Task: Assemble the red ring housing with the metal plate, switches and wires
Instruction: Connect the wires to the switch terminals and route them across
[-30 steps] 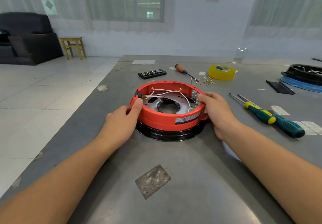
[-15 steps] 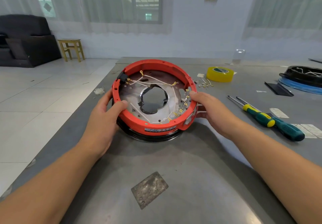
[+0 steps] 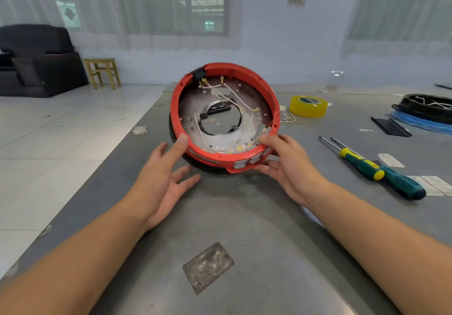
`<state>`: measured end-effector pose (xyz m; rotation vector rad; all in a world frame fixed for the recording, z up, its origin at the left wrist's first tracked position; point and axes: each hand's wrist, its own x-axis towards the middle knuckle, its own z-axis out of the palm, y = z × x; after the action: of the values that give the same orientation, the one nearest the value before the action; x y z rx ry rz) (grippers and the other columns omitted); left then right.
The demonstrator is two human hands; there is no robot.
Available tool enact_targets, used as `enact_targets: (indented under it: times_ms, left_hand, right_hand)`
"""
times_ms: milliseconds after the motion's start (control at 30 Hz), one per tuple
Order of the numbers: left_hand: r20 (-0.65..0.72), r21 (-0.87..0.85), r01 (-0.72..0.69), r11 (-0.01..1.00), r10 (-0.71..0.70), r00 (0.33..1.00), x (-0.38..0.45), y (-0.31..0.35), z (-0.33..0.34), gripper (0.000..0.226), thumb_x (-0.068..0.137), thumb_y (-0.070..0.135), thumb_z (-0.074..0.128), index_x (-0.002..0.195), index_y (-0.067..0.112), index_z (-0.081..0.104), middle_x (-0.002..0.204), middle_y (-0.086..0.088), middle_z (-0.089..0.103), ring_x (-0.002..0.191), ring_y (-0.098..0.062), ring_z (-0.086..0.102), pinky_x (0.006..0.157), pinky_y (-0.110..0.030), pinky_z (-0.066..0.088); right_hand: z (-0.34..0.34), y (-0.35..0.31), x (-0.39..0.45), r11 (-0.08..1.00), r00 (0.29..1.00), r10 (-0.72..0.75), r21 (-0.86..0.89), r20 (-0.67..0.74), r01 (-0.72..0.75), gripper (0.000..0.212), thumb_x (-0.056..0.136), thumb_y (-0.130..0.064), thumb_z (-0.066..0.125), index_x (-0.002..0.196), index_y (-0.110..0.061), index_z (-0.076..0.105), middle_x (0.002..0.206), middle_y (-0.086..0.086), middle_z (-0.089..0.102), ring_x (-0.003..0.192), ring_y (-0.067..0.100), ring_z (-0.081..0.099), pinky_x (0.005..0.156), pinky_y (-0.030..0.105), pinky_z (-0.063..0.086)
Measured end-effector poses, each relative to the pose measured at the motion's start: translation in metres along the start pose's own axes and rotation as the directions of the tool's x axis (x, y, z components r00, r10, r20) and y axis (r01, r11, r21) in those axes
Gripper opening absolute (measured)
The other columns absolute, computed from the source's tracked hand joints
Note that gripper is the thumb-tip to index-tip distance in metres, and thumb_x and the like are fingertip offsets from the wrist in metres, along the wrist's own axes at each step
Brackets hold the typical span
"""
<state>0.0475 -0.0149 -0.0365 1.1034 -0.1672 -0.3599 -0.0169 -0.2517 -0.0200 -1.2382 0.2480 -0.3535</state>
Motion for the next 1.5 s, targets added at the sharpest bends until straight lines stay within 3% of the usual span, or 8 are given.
enact_targets:
  times_ms: [300, 433, 600, 733, 833, 967, 1233, 1500]
  left_hand:
    - [0.081, -0.075, 0.044, 0.996, -0.038, 0.996, 0.0, -0.013, 0.004, 0.067, 0.081, 0.02, 0.081, 0.142, 0.009, 0.057, 0.129, -0.011, 0.075, 0.116, -0.037, 0.073, 0.093, -0.044, 0.063]
    - [0.028, -0.088, -0.023, 0.996, 0.026, 0.999, 0.003, -0.011, 0.0, 0.06, 0.076, 0.01, 0.083, 0.131, 0.008, 0.059, 0.125, -0.016, 0.075, 0.109, -0.04, 0.075, 0.088, -0.049, 0.064]
    - [0.035, -0.041, -0.065, 0.997, 0.066, 0.997, 0.004, -0.011, -0.003, 0.064, 0.073, 0.011, 0.085, 0.131, 0.01, 0.059, 0.124, -0.016, 0.076, 0.105, -0.037, 0.077, 0.082, -0.045, 0.065]
    - [0.049, -0.03, -0.081, 0.996, 0.083, 0.995, 0.003, -0.011, 0.0, 0.069, 0.074, 0.009, 0.086, 0.137, 0.008, 0.057, 0.126, -0.017, 0.074, 0.106, -0.035, 0.077, 0.082, -0.044, 0.065]
    - [0.053, -0.018, -0.093, 0.996, 0.094, 0.994, 0.002, -0.011, -0.001, 0.068, 0.075, 0.01, 0.086, 0.137, 0.009, 0.059, 0.128, -0.017, 0.073, 0.107, -0.035, 0.076, 0.083, -0.044, 0.065]
    - [0.055, -0.023, -0.098, 0.995, 0.099, 0.994, 0.002, -0.011, -0.001, 0.064, 0.077, 0.009, 0.085, 0.135, 0.013, 0.06, 0.128, -0.014, 0.074, 0.108, -0.034, 0.076, 0.082, -0.042, 0.065]
    - [0.017, -0.021, -0.127, 0.992, 0.128, 0.992, 0.004, -0.004, -0.004, 0.07, 0.076, 0.015, 0.086, 0.139, 0.008, 0.055, 0.129, -0.01, 0.074, 0.107, -0.03, 0.077, 0.08, -0.038, 0.065]
    - [0.143, 0.022, -0.06, 0.998, 0.056, 0.988, 0.005, -0.01, 0.001, 0.085, 0.071, 0.0, 0.083, 0.149, 0.005, 0.048, 0.12, -0.019, 0.076, 0.117, -0.03, 0.073, 0.109, -0.04, 0.055]
  right_hand:
    - [0.017, 0.026, -0.009, 0.98, 0.984, 0.058, 0.178, 0.166, -0.088, 0.051, 0.088, -0.005, 0.067, 0.133, -0.02, 0.049, 0.128, 0.014, 0.069, 0.112, 0.034, 0.071, 0.083, 0.044, 0.062]
    - [0.015, 0.025, -0.012, 0.943, 0.982, -0.141, -0.285, 0.123, 0.171, 0.058, 0.089, -0.024, 0.074, 0.137, -0.037, 0.046, 0.133, -0.005, 0.066, 0.12, 0.014, 0.065, 0.106, 0.032, 0.051]
    - [0.015, 0.005, -0.023, 0.314, 0.668, -0.732, -0.803, 0.135, 0.506, 0.063, 0.085, -0.04, 0.07, 0.14, -0.028, 0.043, 0.149, -0.006, 0.037, 0.138, 0.016, 0.038, 0.114, 0.029, 0.028]
    - [0.026, -0.013, -0.028, -0.213, 0.451, -0.743, -0.814, 0.494, 0.54, 0.011, 0.088, -0.031, 0.069, 0.099, -0.027, 0.07, 0.121, -0.01, 0.061, 0.112, 0.021, 0.052, 0.088, 0.037, 0.035]
    - [0.04, -0.024, -0.024, -0.12, 0.63, -0.473, -0.753, 0.616, 0.647, 0.007, 0.094, -0.029, 0.065, 0.096, -0.029, 0.072, 0.104, -0.012, 0.064, 0.095, 0.018, 0.061, 0.078, 0.042, 0.049]
    - [0.052, -0.029, -0.013, -0.274, 0.745, -0.236, -0.779, 0.623, 0.564, 0.019, 0.098, -0.042, 0.055, 0.111, -0.037, 0.068, 0.115, -0.012, 0.062, 0.106, 0.017, 0.06, 0.074, 0.036, 0.052]
    - [0.058, -0.017, -0.002, -0.11, 0.775, -0.226, -0.806, 0.589, 0.581, 0.01, 0.096, -0.035, 0.063, 0.093, -0.028, 0.069, 0.093, -0.008, 0.066, 0.094, 0.015, 0.058, 0.081, 0.041, 0.053]
    - [0.063, 0.0, -0.001, 0.097, 0.769, -0.313, -0.786, 0.558, 0.61, 0.01, 0.097, -0.03, 0.064, 0.093, -0.023, 0.071, 0.082, -0.015, 0.062, 0.079, 0.008, 0.055, 0.073, 0.031, 0.044]
